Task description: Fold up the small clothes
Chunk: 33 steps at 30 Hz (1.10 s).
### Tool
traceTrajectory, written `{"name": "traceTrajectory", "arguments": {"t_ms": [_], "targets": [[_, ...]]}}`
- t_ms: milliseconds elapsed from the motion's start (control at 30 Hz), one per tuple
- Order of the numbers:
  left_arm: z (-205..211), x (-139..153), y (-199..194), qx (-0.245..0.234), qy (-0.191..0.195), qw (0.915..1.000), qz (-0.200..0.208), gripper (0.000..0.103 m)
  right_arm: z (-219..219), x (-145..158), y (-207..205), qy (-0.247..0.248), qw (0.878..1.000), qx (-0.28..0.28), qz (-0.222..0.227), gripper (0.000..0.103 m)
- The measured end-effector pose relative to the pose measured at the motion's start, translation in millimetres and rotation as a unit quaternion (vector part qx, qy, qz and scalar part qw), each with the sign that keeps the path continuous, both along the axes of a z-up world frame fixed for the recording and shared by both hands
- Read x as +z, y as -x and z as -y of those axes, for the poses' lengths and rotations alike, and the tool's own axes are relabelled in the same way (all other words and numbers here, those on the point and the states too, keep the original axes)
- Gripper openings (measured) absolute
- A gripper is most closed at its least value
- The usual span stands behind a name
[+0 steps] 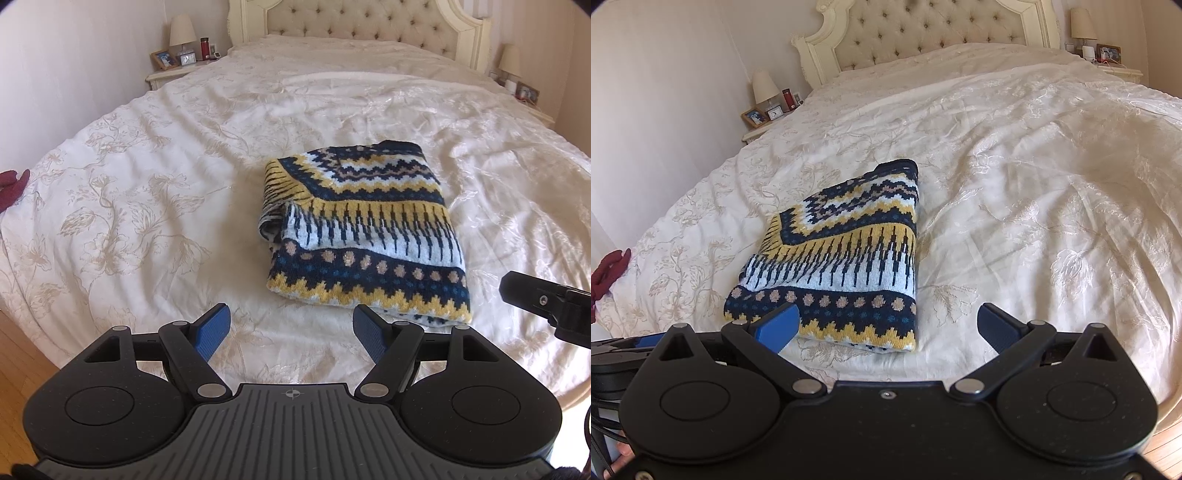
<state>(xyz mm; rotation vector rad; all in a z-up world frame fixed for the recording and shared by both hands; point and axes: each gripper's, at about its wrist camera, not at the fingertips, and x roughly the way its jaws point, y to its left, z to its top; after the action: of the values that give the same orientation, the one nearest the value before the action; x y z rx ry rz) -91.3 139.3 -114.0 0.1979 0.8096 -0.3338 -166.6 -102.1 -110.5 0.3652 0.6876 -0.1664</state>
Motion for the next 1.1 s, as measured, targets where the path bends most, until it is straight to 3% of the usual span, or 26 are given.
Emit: {"name": "traceTrajectory", "arguments": {"t_ms": [1100], "targets": [[2,-6,-17,0.0,0.01,0.9997,-0.02,0.072,-2,-7,-18,-0.002,1.0,0.008,-0.012,0.102]]}}
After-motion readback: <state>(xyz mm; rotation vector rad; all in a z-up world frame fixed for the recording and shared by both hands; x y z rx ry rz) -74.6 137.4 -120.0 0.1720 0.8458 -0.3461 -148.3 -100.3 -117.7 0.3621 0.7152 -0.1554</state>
